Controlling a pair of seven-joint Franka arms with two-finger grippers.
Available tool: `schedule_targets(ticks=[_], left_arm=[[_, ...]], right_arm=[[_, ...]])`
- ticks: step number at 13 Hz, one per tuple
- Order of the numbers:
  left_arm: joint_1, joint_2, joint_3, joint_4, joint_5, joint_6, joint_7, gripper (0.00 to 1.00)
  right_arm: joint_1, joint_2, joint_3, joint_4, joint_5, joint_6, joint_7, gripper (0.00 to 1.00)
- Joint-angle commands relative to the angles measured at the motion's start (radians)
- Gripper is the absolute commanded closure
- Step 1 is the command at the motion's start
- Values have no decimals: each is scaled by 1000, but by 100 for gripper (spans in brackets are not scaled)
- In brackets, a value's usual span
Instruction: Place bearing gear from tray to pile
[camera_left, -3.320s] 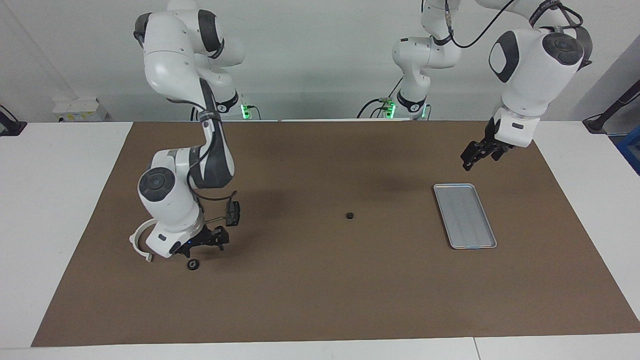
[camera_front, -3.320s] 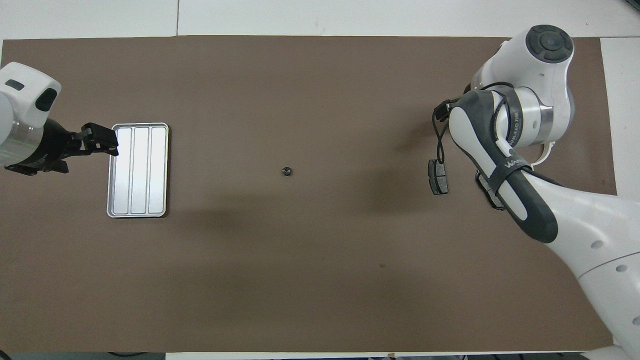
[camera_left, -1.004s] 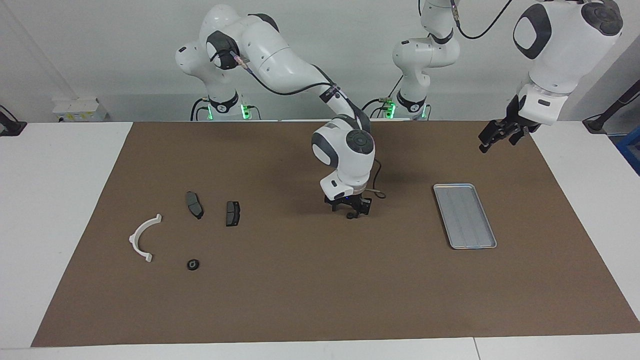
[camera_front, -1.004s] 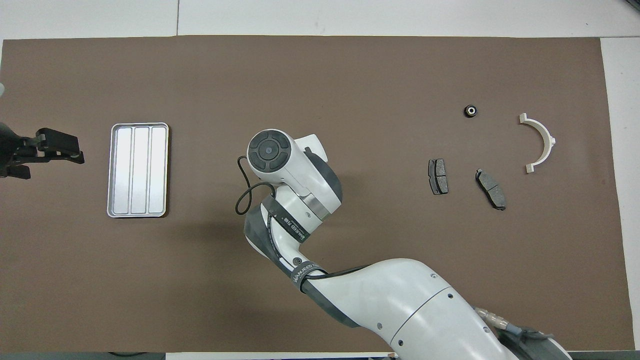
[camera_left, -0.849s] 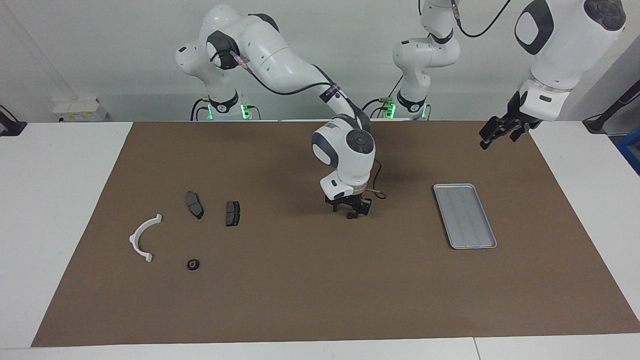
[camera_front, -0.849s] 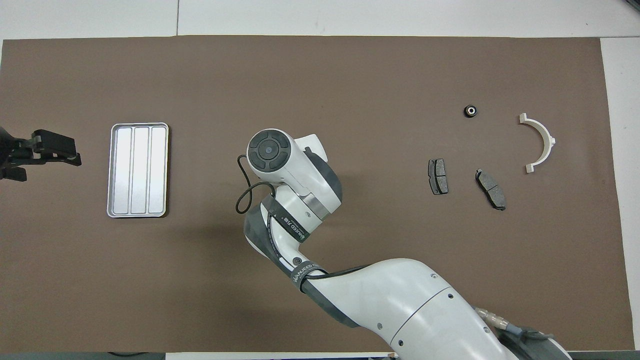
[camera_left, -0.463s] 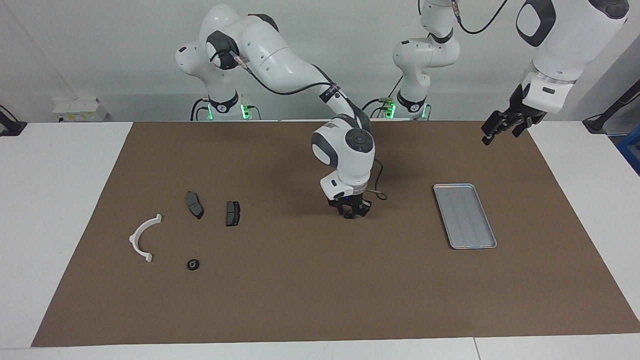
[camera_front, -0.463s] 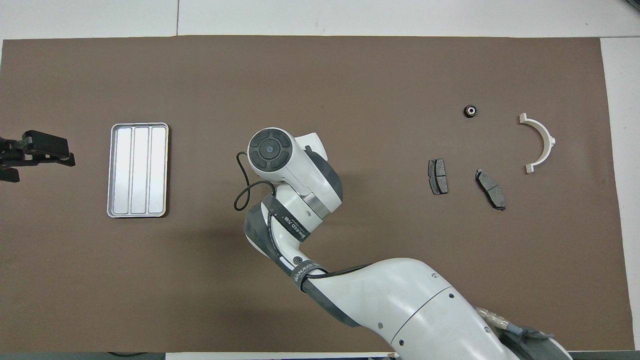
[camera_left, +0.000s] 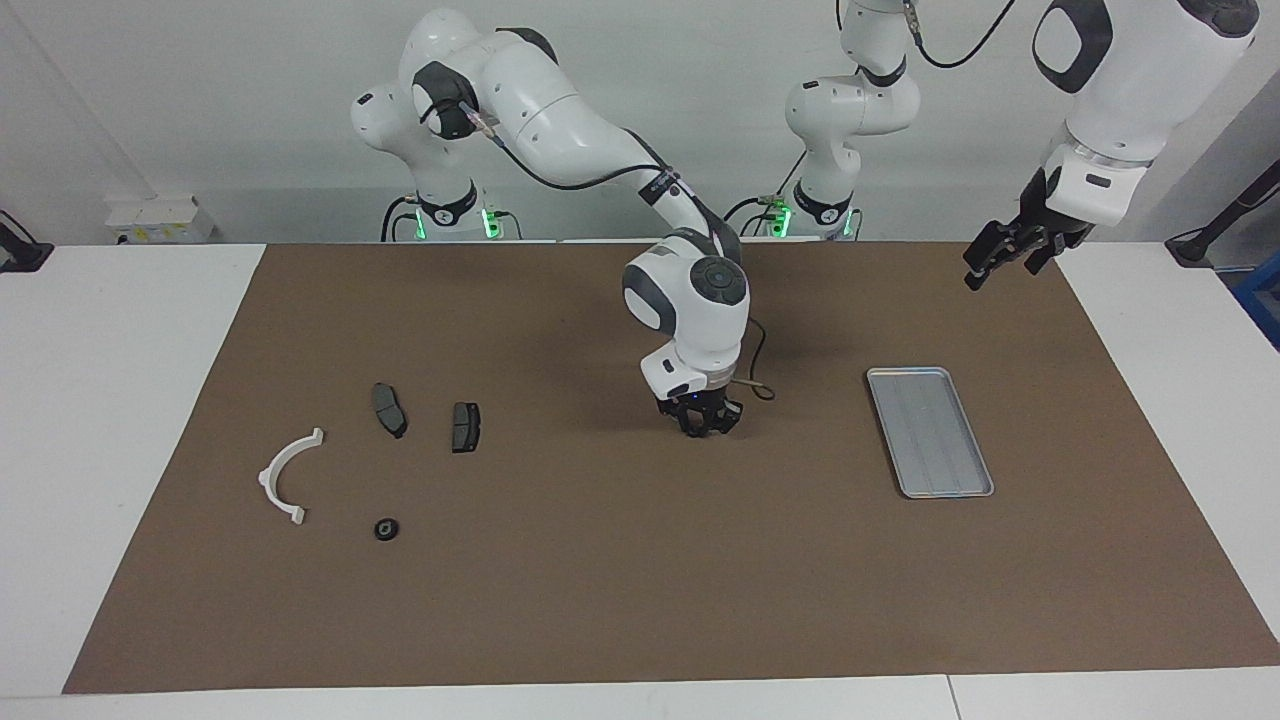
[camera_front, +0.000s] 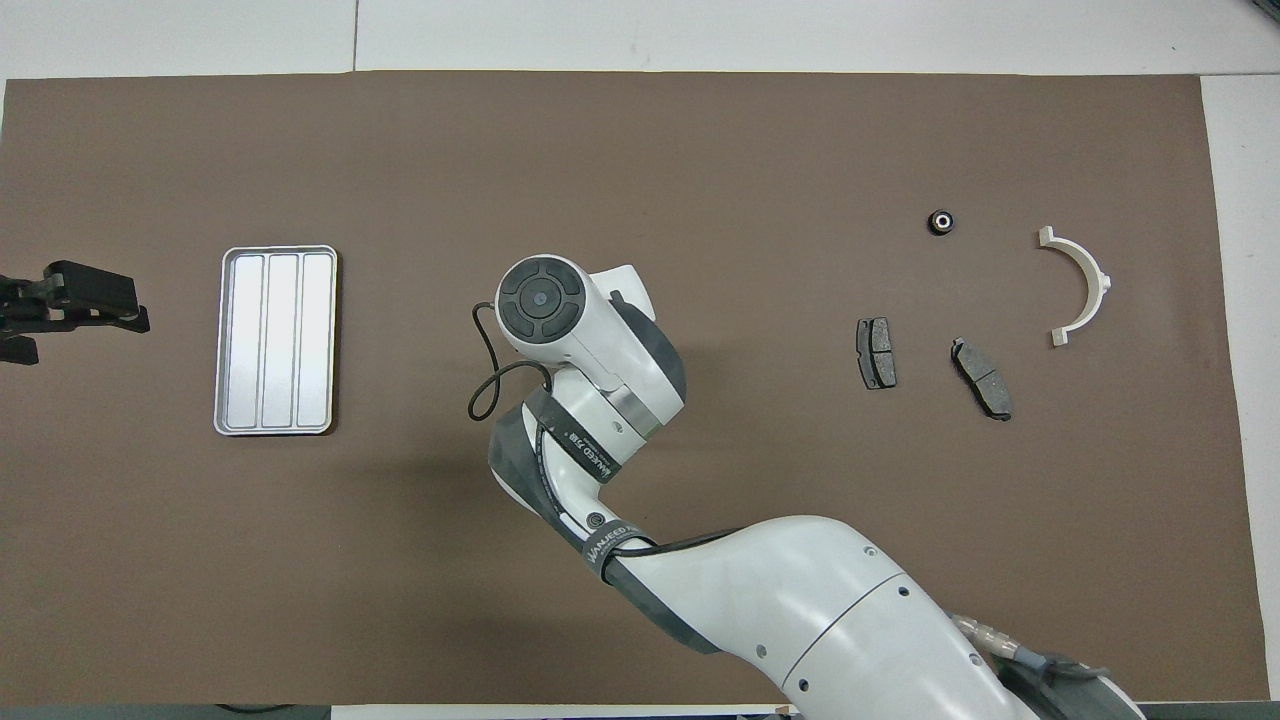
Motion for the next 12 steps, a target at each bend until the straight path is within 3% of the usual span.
schedule_targets(ticks=[1,4,7,12], left_arm=[[8,-18,1,-10,-8,-12,4,0],[0,-16,-3,-11,-8,-3,12,0],[1,-18,-2,-31,-8,51,13,0],[-6,2,-3,-36,-8,85,15,0]], right_arm=[[-30,20,6,6,-27,7,19,100],[-101,-17,11,55,-21,-108,-86,100],[-219,-81,15,91,-12,-245,-359,100],[-389,-152,15,89,19,-311,-755,100]])
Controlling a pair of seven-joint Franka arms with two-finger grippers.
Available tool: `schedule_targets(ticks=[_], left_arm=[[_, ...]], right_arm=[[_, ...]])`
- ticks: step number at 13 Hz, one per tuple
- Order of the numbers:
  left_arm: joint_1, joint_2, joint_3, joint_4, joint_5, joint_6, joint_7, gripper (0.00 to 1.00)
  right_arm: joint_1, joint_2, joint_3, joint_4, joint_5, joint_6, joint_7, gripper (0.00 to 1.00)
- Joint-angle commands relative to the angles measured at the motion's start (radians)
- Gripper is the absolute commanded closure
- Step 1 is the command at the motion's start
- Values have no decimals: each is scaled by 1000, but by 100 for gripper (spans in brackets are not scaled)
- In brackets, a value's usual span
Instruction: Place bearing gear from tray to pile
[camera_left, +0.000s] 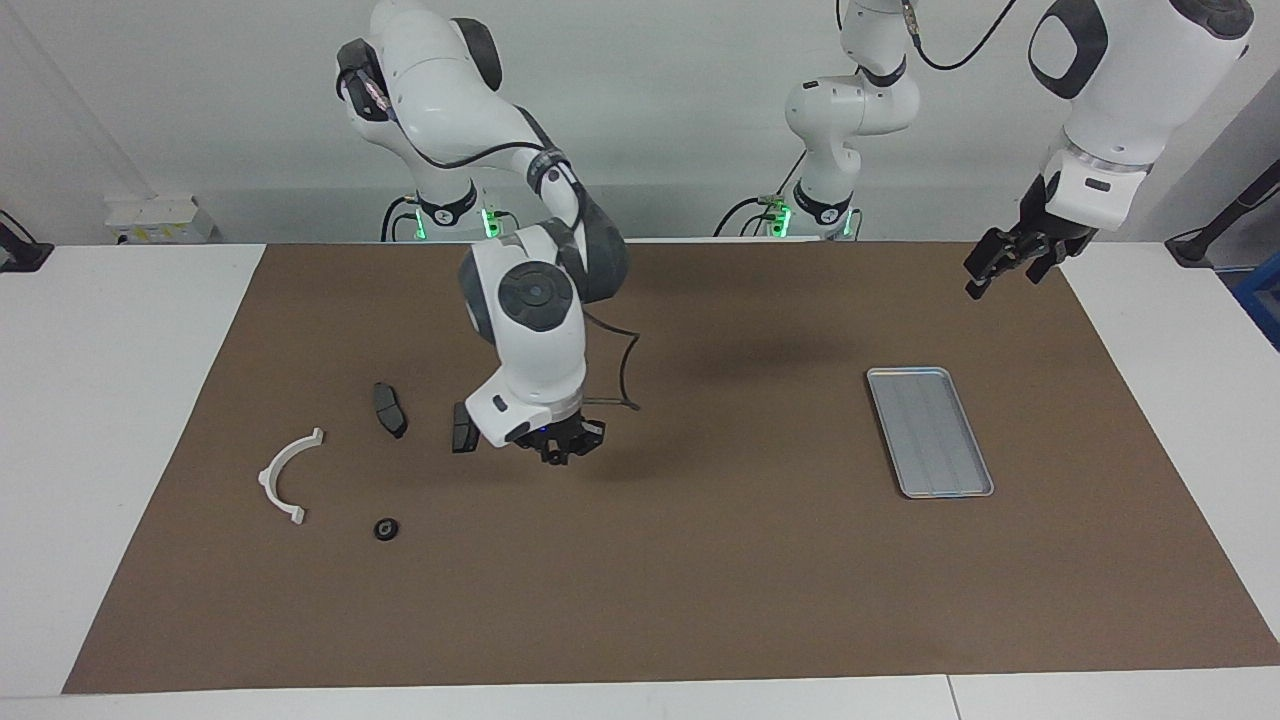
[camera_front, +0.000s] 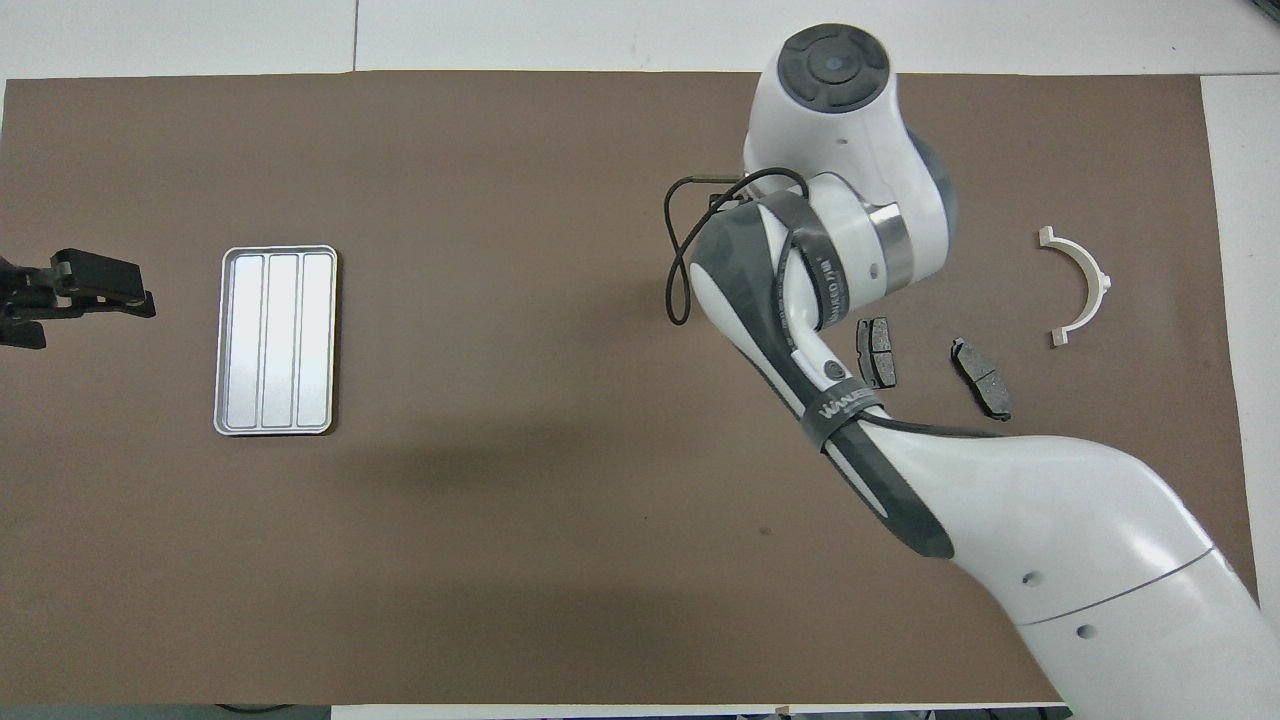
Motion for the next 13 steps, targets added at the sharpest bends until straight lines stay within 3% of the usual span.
schedule_targets(ticks=[1,3,6,9,13], left_arm=[[-6,-6,1,-16,-8,21,11,0],[-9,-9,1,-22,-8,13,8,0],[-14,-9,4,-22,-8,15,6,0],[-14,-12,2,-22,-8,15,8,0],[-11,-12,4,-22,-8,15,6,0]], right_arm=[[-70,-11,15,-15,17,2,-163,100],[-131,-9,15,-44,17,57,-304,100],[-225,-11,17,-182,17,235,-487,100],[-236,-12,15,-311,17,396,-492,100],[-227,-3,15,-356,14,475,-491,100]])
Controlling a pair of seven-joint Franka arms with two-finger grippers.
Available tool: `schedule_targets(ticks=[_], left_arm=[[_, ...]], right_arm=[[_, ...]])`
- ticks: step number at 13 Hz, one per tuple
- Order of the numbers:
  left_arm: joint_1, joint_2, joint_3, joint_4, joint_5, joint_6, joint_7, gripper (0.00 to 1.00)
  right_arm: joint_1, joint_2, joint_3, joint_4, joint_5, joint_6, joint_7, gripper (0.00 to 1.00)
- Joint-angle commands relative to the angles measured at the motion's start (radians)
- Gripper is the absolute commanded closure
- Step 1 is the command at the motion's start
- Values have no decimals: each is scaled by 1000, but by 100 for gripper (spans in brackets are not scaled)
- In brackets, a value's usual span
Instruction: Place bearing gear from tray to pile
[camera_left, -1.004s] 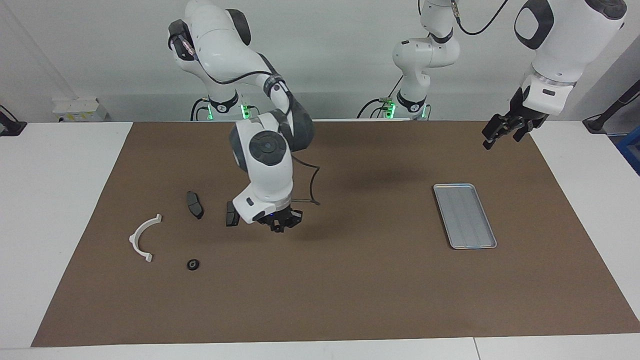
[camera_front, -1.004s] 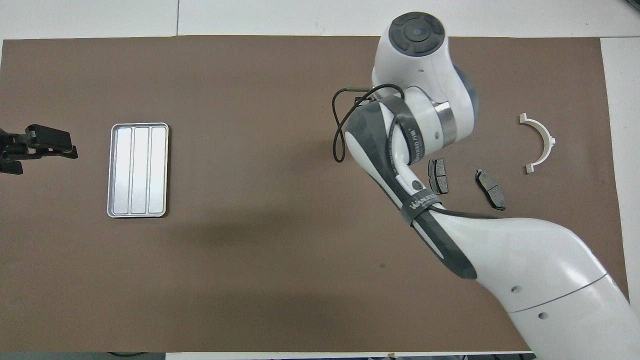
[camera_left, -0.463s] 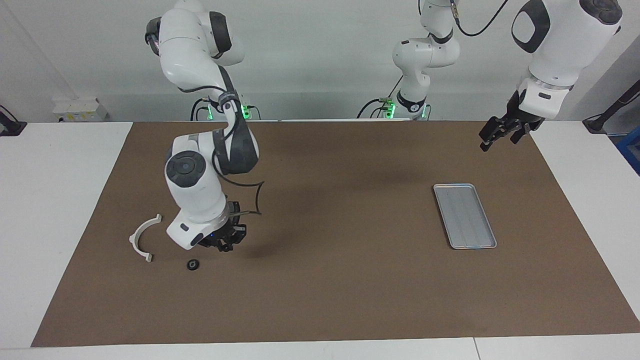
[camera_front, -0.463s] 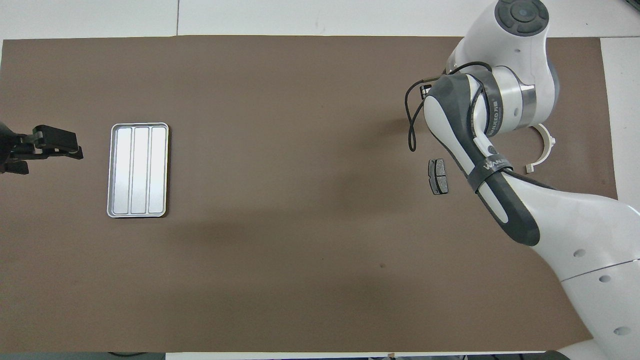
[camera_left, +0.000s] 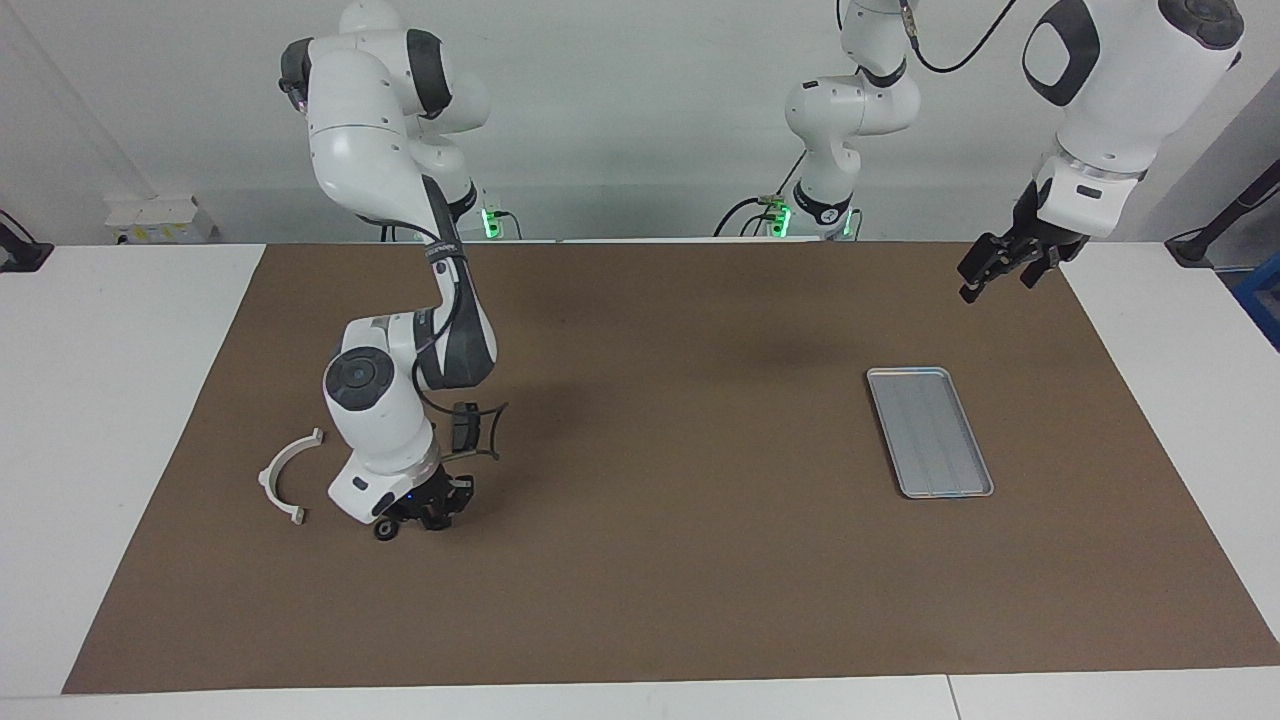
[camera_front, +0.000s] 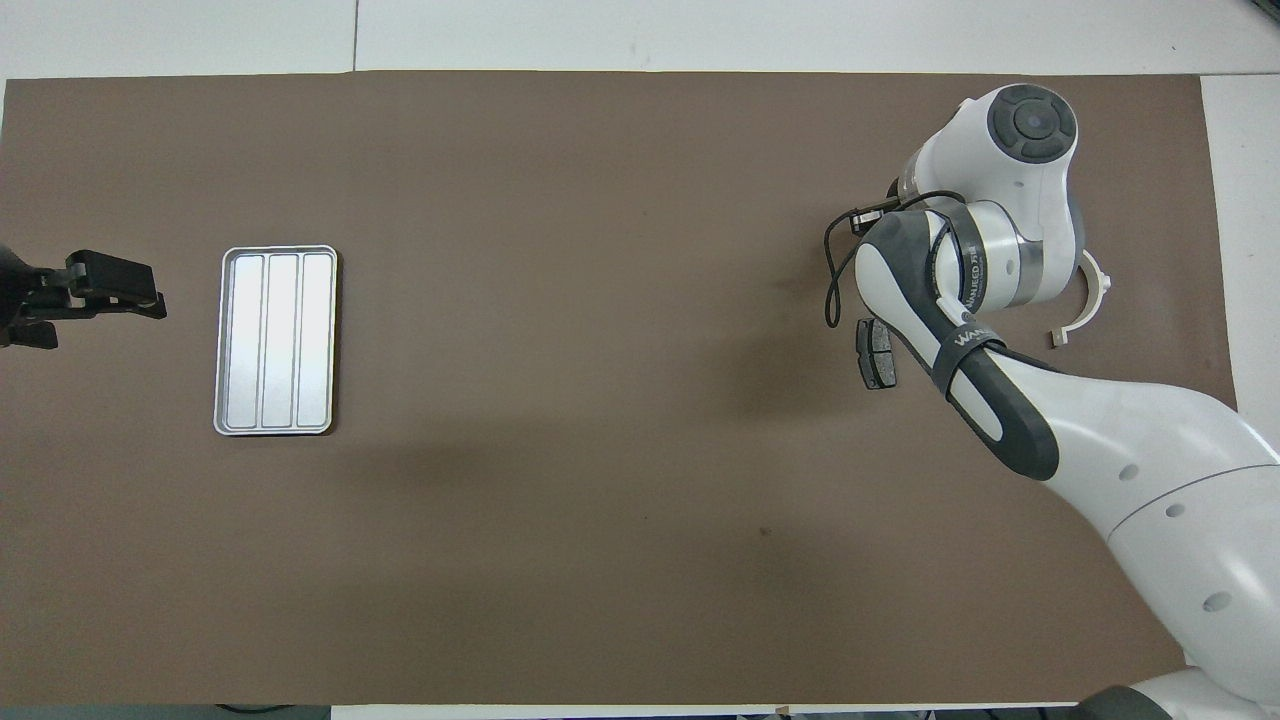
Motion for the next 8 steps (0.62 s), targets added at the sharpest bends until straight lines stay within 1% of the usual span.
schedule_targets(ticks=[1,3,4,5,8], left_arm=[[-7,-15,4,-18,-8,14,6,0],[-7,-15,4,-18,-8,14,6,0],[-7,-15,4,-18,-8,12,6,0],[-7,-15,6,-18,-8,14,6,0],[-7,-15,4,-18,-8,14,6,0]], right_arm=[[-3,-16,6,-37,10,30,-12,100],[-4,-16,8,-37,10,32,-12,100],[-3,-16,8,-37,14,32,-7,24],[-4,-16,8,-36,14,30,-4,0],[-3,-21,8,-33,13,27,-2,0]])
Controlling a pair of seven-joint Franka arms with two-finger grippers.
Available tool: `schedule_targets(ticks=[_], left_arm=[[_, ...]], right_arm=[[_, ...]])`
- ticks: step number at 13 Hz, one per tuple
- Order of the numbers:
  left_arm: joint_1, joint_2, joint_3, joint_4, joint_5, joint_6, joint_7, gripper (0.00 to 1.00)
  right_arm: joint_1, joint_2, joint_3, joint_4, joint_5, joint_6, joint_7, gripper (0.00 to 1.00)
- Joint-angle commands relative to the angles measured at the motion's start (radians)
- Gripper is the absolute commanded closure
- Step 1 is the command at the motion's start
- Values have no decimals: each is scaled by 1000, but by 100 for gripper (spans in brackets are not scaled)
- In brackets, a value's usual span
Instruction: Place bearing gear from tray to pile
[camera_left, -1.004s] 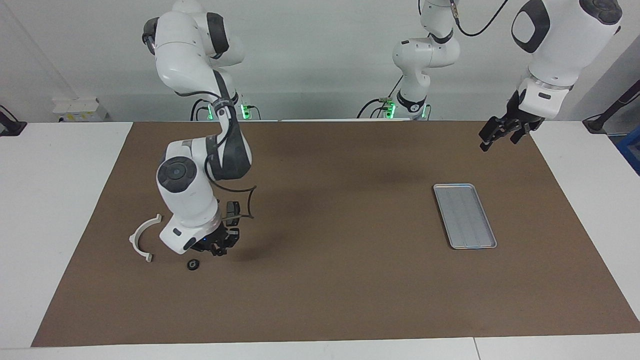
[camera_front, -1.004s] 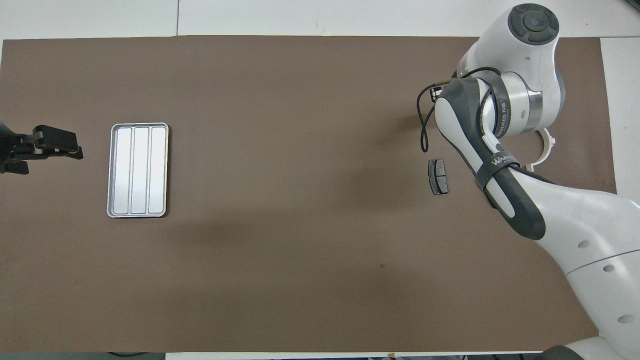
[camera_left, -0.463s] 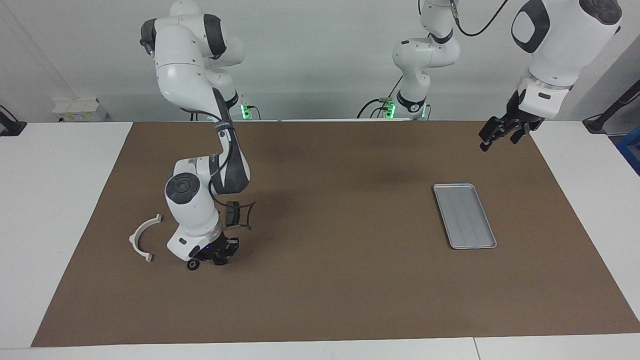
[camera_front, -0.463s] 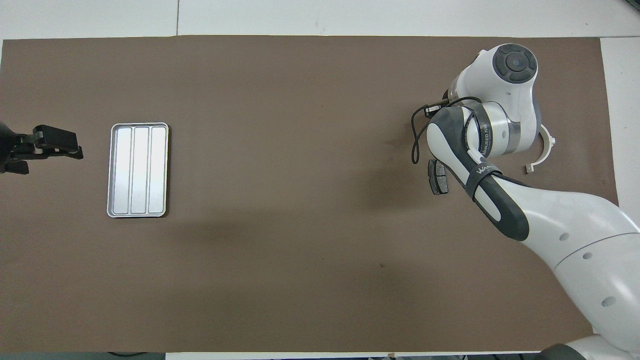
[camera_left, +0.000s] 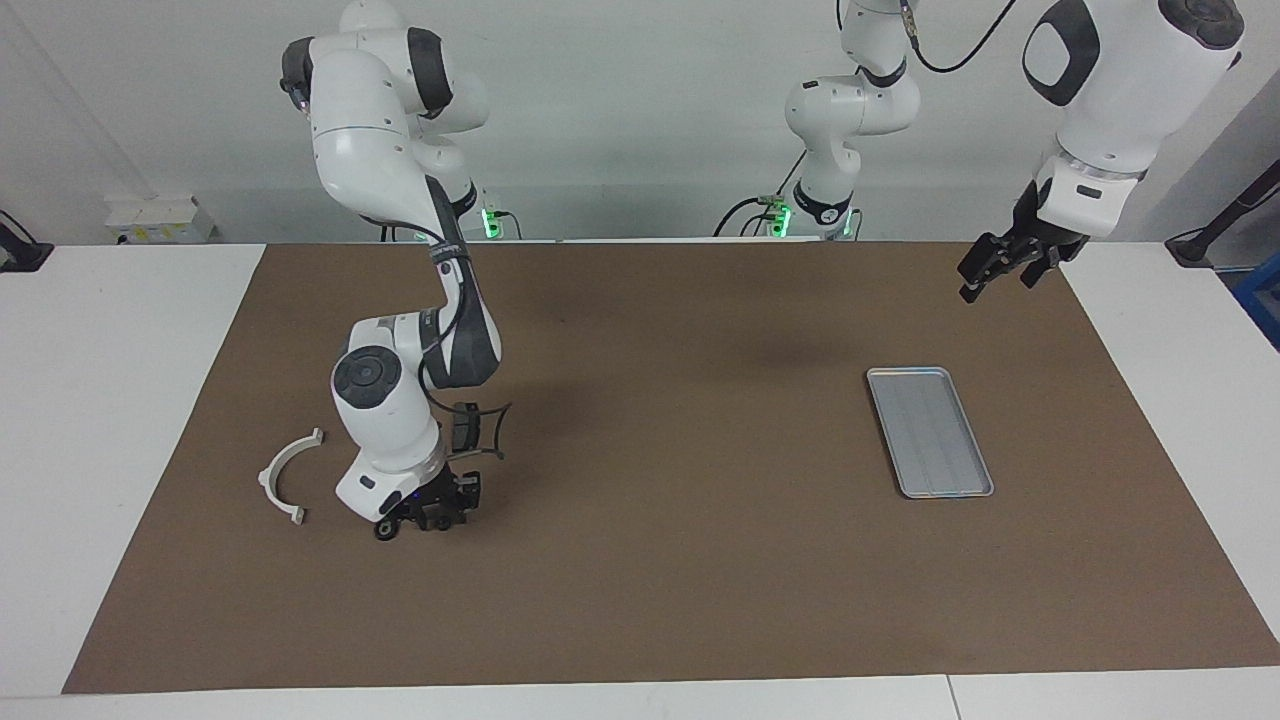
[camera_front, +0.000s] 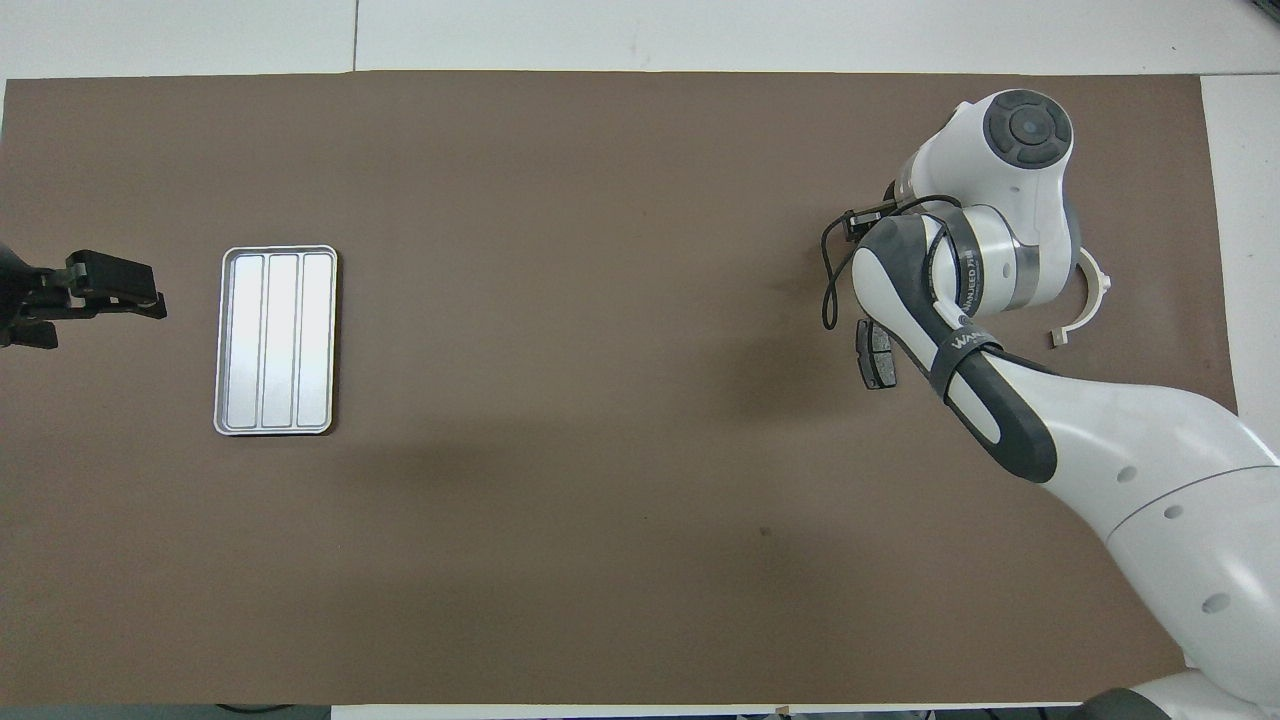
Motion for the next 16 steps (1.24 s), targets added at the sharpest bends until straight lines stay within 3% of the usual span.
schedule_targets(ticks=[1,10,16], left_arm=[[-7,-15,5,-18,-8,14,6,0],[-7,-15,5,-18,-8,14,6,0],[-7,-15,6,-19,-8,14,6,0]], right_arm=[[-3,-20,3,-23,13,21,-3,0],[-38,-95,-3,-26,-3,-31,-15,0],[-75,-341,-2,-34,16,-315,-16,0]])
